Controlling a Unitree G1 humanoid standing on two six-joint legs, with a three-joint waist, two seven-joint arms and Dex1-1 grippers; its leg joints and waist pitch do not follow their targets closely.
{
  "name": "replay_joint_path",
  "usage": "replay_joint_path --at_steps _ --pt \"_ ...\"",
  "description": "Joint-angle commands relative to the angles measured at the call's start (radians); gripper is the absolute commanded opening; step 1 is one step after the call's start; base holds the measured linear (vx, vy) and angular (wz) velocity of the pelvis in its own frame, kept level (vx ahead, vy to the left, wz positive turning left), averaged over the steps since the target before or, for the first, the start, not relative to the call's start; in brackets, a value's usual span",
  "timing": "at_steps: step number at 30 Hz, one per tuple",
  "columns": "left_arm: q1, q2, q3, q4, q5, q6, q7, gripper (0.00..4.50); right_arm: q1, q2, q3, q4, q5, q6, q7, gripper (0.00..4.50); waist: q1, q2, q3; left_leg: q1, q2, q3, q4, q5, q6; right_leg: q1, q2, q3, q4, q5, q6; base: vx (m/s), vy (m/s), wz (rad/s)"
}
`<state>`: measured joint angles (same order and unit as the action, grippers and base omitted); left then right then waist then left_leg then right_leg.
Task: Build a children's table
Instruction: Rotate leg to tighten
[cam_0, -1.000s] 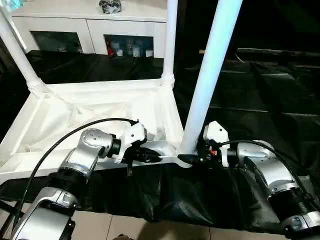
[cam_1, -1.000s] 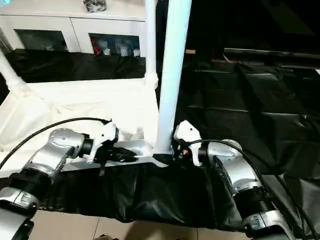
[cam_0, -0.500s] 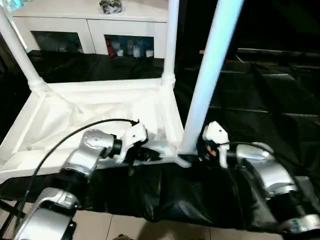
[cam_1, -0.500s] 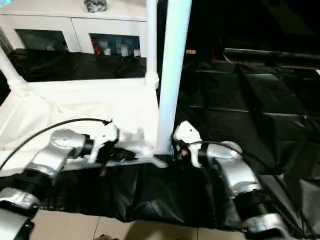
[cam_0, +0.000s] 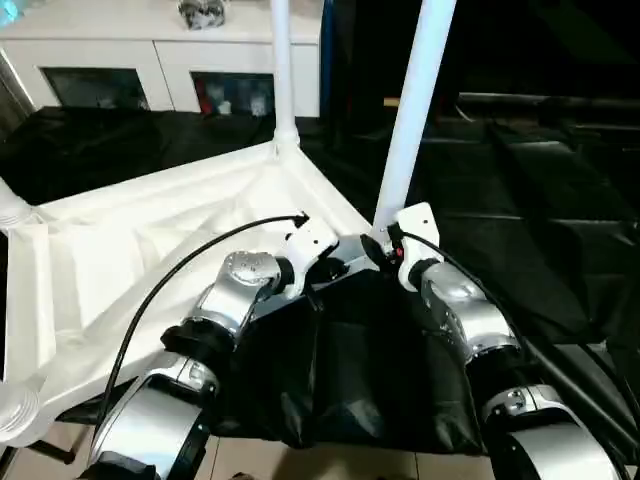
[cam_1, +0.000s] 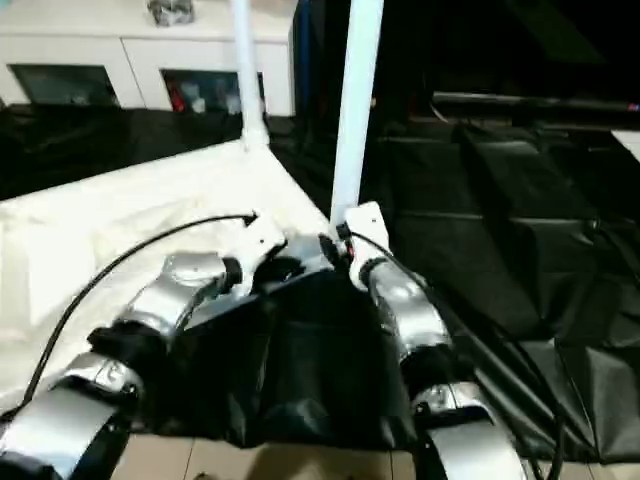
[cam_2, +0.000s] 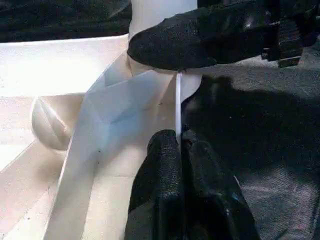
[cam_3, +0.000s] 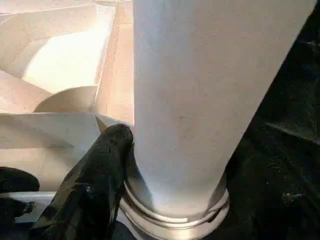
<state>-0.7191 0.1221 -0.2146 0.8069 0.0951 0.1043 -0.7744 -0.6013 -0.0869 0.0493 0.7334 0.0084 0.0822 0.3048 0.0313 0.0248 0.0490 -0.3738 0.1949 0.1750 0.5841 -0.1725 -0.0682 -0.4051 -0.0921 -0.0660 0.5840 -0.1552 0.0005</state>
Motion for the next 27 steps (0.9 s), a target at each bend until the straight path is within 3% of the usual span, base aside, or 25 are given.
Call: replay_joint_path --at_steps 1,6,9,12,19,22,27 --pt "-0.034 -0.053 -0.023 -0.048 -0.026 -0.055 -0.023 0.00 -0.008 0.057 0.061 0.028 -0.008 0.004 0.046 3.13 0.000 -0.009 -0.073 0.007 0.021 0.000 -0.062 -0.192 0.064 0.054 -0.042 0.034 -0.056 -0.168 -0.246 0.000 0.000 0.00" --pt "-0.001 -0.008 -0.037 -0.087 -0.037 -0.085 -0.109 0.00 0.004 0.014 0.049 0.004 0.015 -0.010 0.123 3.70 -0.002 -0.011 -0.070 0.009 0.023 0.000 -0.063 -0.226 0.070 0.054 -0.045 0.033 -0.063 -0.232 -0.241 0.000 0.000 0.00" --pt "0.018 0.026 -0.036 -0.107 -0.052 -0.095 -0.173 0.00 0.015 -0.044 0.069 -0.005 -0.009 -0.058 0.179 3.70 0.004 -0.008 -0.070 0.014 0.027 0.000 -0.064 -0.225 0.065 0.051 -0.044 0.034 -0.062 -0.215 -0.250 0.000 0.000 0.00" --pt "0.038 0.073 -0.031 -0.129 -0.078 -0.110 -0.267 0.00 0.047 -0.123 0.088 -0.045 0.009 -0.105 0.346 3.70 0.001 -0.006 -0.069 0.009 0.026 0.001 -0.064 -0.245 0.067 0.054 -0.044 0.034 -0.060 -0.218 -0.250 0.000 0.000 0.00" --pt "0.059 0.138 -0.033 -0.162 -0.110 -0.124 -0.409 0.00 0.145 -0.234 0.131 -0.233 0.110 -0.051 0.675 3.70 0.015 -0.005 -0.067 0.011 0.032 0.003 -0.064 -0.247 0.095 0.056 -0.039 0.032 -0.058 -0.193 -0.265 0.000 0.000 0.00" --pt "0.065 0.155 -0.034 -0.171 -0.119 -0.122 -0.442 0.00 0.161 -0.261 0.146 -0.260 0.126 -0.045 0.723 3.70 0.020 -0.005 -0.066 0.013 0.033 0.002 -0.066 -0.266 0.079 0.051 -0.042 0.033 -0.062 -0.246 -0.257 0.000 0.000 0.00" --pt "0.082 0.202 -0.045 -0.188 -0.131 -0.113 -0.536 0.00 0.190 -0.289 0.163 -0.309 0.129 -0.019 0.804 3.24 0.024 -0.004 -0.065 0.012 0.033 0.000 -0.070 -0.282 0.059 0.049 -0.044 0.034 -0.064 -0.285 -0.241 0.000 0.000 0.00"
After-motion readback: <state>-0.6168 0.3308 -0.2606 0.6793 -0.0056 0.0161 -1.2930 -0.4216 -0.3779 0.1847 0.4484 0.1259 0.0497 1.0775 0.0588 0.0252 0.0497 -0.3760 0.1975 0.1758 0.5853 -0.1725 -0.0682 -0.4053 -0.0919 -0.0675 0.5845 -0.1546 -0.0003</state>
